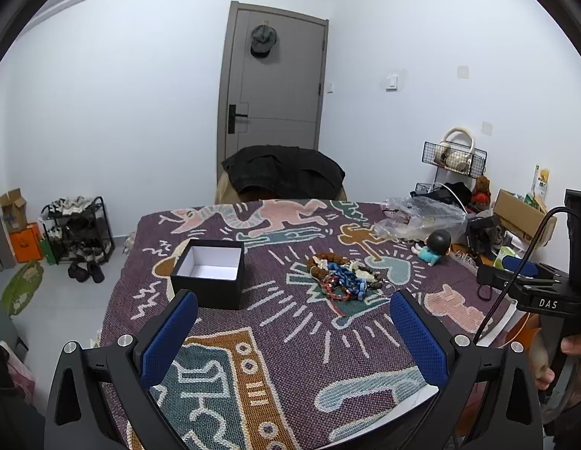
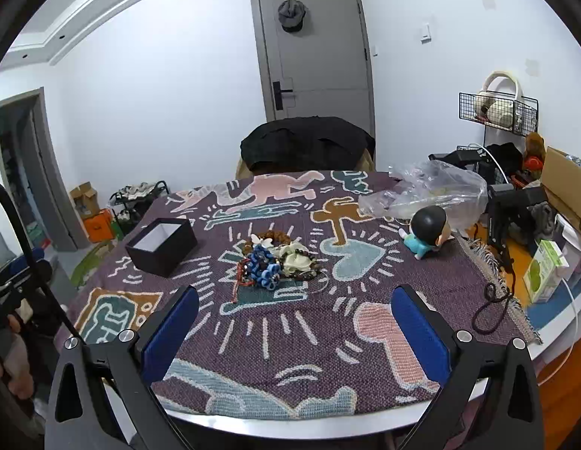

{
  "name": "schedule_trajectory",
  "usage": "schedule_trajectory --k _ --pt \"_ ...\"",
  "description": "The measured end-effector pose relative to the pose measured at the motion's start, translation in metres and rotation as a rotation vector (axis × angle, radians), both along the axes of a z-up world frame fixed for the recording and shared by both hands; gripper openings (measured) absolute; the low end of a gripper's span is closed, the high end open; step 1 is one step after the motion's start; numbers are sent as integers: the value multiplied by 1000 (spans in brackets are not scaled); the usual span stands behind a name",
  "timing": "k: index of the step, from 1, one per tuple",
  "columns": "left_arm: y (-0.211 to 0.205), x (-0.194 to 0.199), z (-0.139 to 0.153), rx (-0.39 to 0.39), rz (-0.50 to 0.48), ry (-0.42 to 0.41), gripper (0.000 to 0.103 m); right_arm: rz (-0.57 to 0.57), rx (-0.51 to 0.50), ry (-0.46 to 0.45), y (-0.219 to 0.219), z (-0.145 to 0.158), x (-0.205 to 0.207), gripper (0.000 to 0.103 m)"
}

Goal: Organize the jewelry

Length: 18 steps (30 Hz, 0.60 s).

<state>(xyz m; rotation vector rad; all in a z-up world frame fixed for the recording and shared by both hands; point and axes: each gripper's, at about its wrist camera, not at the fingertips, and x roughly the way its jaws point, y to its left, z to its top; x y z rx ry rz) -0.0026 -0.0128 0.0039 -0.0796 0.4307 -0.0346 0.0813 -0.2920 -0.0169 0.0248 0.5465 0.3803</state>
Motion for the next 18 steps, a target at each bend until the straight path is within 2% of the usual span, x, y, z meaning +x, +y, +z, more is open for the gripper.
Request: schedule_trajectory --k 18 --pt "-6 -4 0 21 -11 -6 103 -9 5 -3 -1 1 1 103"
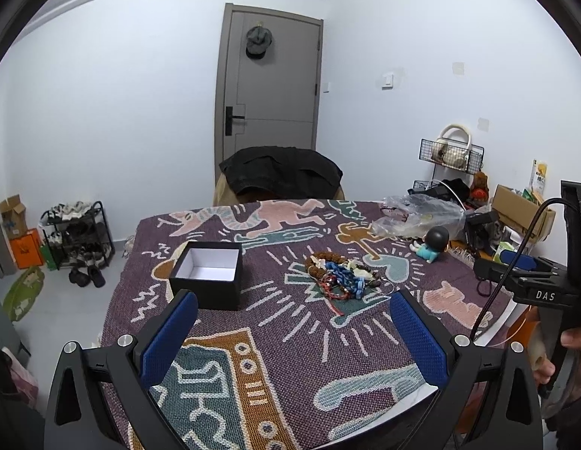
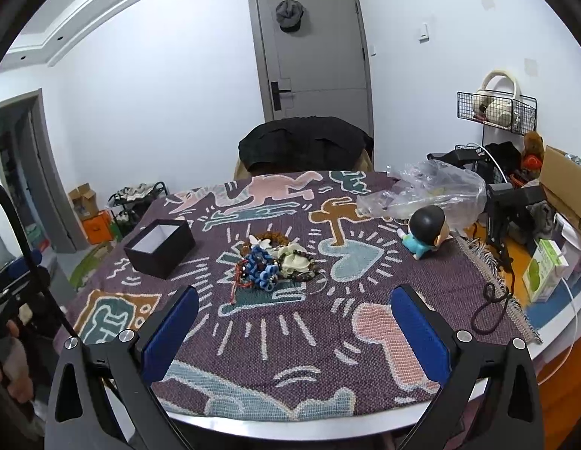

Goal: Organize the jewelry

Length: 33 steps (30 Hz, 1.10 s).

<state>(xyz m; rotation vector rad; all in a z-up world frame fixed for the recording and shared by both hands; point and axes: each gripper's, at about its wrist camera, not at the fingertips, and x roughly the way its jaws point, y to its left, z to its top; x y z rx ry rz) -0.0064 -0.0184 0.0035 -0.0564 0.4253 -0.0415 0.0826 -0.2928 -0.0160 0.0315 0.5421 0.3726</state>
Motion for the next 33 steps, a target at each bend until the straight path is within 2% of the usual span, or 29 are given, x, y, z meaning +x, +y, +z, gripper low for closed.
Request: schedule_trajectory --k 12,23,27,30,33 --pt "2 1 -1 -6 5 -4 102 0 -11 -12 1 0 -2 103" --pt "-1 20 -15 -48 -21 42 102 -8 -14 11 -5 -9 13 103" --pt "-4 30 -16 -60 -35 54 99 -6 -1 36 -9 -12 25 102" --pt "-7 42 -18 -65 -55 70 93 -9 -2 55 -10 -16 35 100" --pt "-10 56 -20 -79 -81 89 87 -2 4 88 -10 -22 47 89"
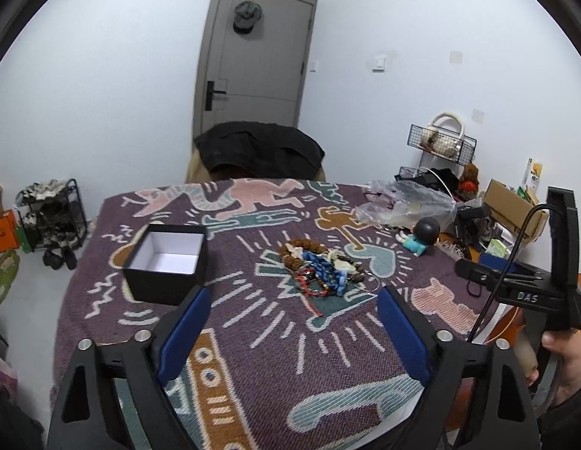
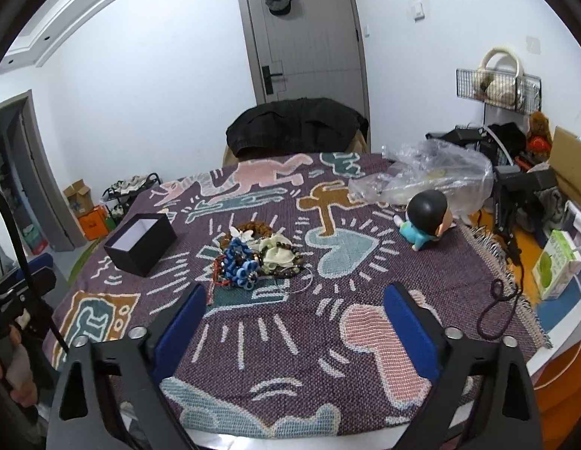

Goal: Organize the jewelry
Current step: 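Grasp the red string bracelet with the left gripper while the right gripper grasps the blue beaded bracelet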

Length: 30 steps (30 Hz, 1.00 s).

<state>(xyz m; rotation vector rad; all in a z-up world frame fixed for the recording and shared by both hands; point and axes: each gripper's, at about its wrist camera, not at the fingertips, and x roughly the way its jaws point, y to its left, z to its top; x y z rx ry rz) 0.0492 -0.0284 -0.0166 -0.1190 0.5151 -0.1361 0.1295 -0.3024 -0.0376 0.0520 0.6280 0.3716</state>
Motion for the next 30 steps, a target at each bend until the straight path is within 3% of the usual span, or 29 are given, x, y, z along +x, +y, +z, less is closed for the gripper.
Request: schedule_trajectory --k 10,12,15,20,30 --pt "-11 52 -21 -32 -64 111 69 44 80 144 5 -20 40 64" --pt "-12 63 -27 -52 -71 153 62 54 95 164 9 -23 46 63" --pt "-11 78 -35 -71 -76 192 61 75 126 201 17 -27 58 63" --pt "-4 101 -47 -120 -62 252 54 98 166 265 35 -39 79 54" --pt "12 141 -73 -231 -39 360 43 116 218 397 66 -76 118 53"
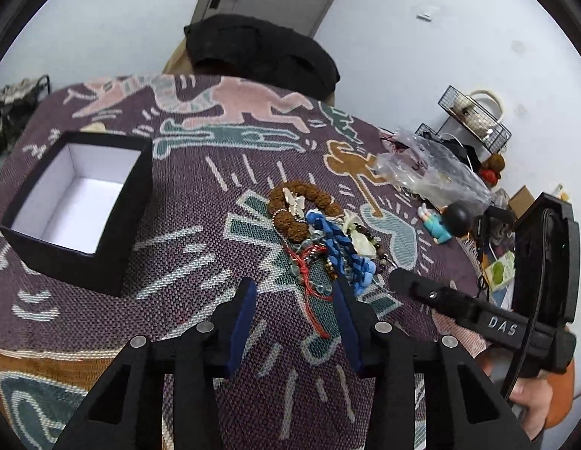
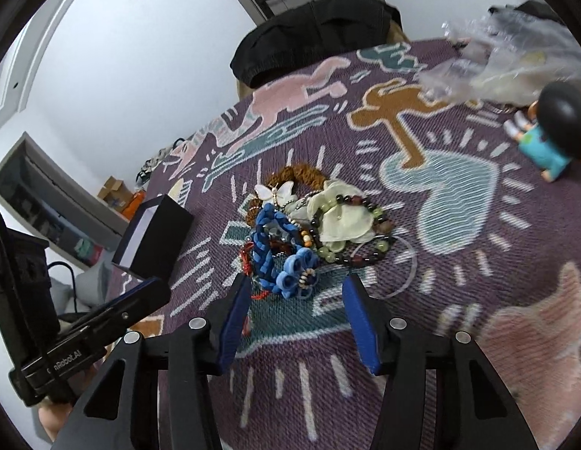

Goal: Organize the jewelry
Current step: 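Grasp the red string bracelet with the left gripper while the right gripper grasps the blue beaded bracelet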

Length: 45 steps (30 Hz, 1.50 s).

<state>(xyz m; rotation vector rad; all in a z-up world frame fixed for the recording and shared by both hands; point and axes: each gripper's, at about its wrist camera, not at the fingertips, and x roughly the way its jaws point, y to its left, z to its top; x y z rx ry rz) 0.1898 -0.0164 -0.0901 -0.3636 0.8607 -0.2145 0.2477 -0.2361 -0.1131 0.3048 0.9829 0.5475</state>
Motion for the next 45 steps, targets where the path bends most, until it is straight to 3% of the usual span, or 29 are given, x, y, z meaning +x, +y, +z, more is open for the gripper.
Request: schedule_trajectory --k 6,8,9,11,14,16,23,26,28,29,30,31,36,45 --pt "3 14 -9 -44 11 38 43 15 11 38 17 -13 14 53" --pt "4 18 -13 -65 14 51 43 0 1 67 19 -22 19 42" --pt "4 20 -15 -74 16 59 43 -7 2 89 18 -26 21 22" --pt "3 23 -19 -83 15 72 43 -28 57 120 11 -32 24 22" --pt "-4 27 -23 -99 0 87 43 -40 62 80 3 -26 20 20" --pt "-10 30 -25 -101 -9 93 43 -39 98 66 -4 -21 16 12" --pt "-27 34 -38 -87 -24 121 43 -96 158 29 -32 -11 3 10" --pt "-32 36 -44 -75 -24 140 33 -124 176 21 -44 -9 -2 10" --pt "-34 35 -44 -60 -20 128 32 -136 179 13 -49 -8 -5 10" --pt "-35 35 -44 -49 -22 126 25 -144 184 8 -53 -6 -7 10" --pt "-36 35 -45 -33 -23 129 10 -148 187 5 -55 -5 -8 10" --pt "-36 35 -47 -28 -23 140 4 -154 189 -2 -58 -4 -10 10" --pt "-30 29 -40 -26 -13 106 2 -161 196 -22 -63 4 -15 10" --pt "-14 19 3 -12 -13 11 2 -129 216 -45 -50 15 -20 10"
